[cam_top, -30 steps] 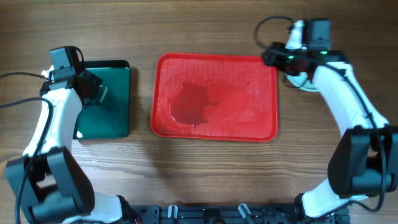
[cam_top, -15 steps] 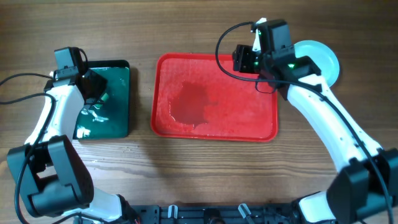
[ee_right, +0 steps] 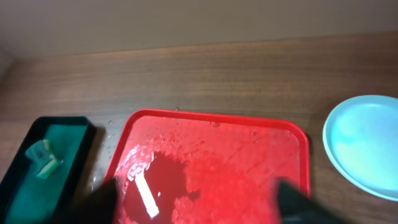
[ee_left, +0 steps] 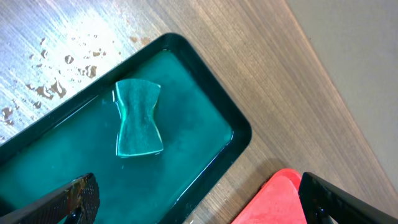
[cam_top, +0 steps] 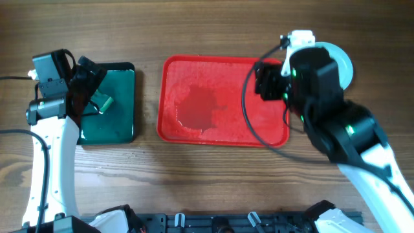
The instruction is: Clean dirty plates on tray and stack at the side
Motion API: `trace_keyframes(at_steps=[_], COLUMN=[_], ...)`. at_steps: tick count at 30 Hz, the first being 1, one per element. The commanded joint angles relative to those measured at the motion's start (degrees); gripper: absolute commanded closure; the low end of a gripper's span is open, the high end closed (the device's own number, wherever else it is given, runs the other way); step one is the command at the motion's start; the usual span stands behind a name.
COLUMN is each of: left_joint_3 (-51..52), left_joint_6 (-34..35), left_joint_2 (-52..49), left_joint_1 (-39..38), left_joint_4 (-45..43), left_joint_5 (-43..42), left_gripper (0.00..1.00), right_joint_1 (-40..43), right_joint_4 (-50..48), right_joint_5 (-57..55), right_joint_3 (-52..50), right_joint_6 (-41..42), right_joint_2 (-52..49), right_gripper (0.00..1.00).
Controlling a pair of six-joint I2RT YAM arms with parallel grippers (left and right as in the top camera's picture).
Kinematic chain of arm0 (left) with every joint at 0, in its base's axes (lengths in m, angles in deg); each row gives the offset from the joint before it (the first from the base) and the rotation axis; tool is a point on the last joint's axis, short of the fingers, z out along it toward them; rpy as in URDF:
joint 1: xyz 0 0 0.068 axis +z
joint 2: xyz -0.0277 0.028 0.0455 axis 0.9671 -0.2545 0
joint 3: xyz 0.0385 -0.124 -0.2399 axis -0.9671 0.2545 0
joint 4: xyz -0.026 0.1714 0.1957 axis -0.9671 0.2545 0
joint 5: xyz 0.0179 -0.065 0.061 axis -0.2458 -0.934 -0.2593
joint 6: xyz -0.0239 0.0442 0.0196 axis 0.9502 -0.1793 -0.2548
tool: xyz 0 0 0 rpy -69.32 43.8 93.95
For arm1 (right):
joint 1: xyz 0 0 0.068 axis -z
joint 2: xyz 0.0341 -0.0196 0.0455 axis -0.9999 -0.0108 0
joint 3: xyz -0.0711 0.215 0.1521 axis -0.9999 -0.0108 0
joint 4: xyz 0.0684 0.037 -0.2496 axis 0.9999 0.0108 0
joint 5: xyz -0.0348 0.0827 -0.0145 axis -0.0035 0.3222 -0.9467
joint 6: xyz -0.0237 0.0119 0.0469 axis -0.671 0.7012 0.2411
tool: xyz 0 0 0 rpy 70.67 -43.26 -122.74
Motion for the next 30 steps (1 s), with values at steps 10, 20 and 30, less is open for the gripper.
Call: trace_keyframes(at_steps=[10, 20, 30], left_joint_3=[0.0, 0.0, 0.0], left_joint_6=[-0.3, -0.3, -0.3], left_joint_2=[0.0, 0.0, 0.0], left_joint_1=[0.1, 0.1, 0.1], left_joint_4=[-0.1, -0.1, -0.1], left_joint_5=[-0.3, -0.3, -0.3], left_gripper=[0.00, 0.00, 0.00], right_joint_1=[-1.0, -1.0, -1.0], right_joint_4=[8.2, 10.3, 10.4], right_joint_5=[-4.7, -5.2, -5.2], right_joint_3=[-0.4, -0.4, -0.4], right_joint_6=[-0.3, -3.3, -3.4], right_joint_2=[-0.1, -6.6, -7.1], right_gripper=[0.00, 0.00, 0.00])
